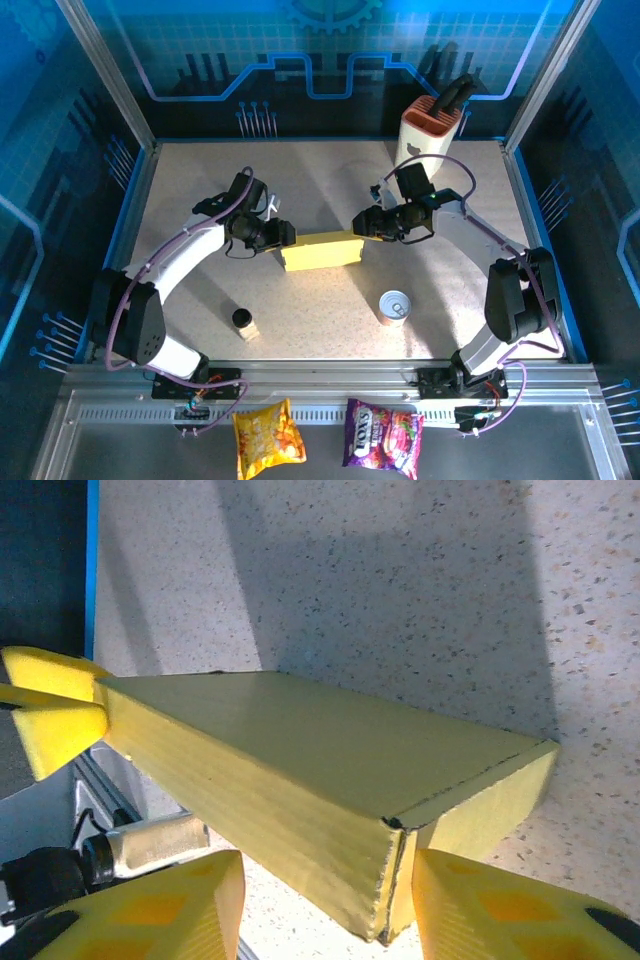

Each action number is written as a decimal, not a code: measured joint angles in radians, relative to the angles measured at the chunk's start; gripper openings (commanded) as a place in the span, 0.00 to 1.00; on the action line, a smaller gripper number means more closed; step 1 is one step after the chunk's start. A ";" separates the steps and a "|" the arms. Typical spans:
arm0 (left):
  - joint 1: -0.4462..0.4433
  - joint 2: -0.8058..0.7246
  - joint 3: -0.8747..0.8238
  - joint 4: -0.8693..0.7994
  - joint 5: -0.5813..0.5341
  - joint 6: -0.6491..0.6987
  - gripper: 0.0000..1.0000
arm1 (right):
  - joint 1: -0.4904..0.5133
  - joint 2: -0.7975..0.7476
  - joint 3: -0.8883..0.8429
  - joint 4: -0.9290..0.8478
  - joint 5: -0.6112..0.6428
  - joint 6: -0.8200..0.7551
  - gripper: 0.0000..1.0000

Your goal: Fold the paper box

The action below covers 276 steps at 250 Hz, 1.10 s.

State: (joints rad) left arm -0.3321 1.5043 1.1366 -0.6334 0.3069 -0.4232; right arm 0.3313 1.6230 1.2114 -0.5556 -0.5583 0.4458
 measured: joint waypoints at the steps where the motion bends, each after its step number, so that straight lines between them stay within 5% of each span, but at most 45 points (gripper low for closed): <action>1: 0.000 0.000 0.000 0.000 0.000 0.000 0.55 | 0.000 0.000 0.000 0.000 0.000 0.002 0.53; 186: 0.063 0.305 0.380 0.071 -0.038 0.059 0.65 | -0.019 0.224 0.346 0.020 0.152 -0.004 0.60; 276: 0.071 0.332 0.299 0.229 -0.002 0.089 0.67 | -0.021 0.235 0.291 0.048 0.168 -0.039 0.67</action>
State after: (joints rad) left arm -0.2607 1.8362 1.4361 -0.4049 0.3046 -0.3344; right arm 0.3107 1.8584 1.5028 -0.5079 -0.3901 0.4072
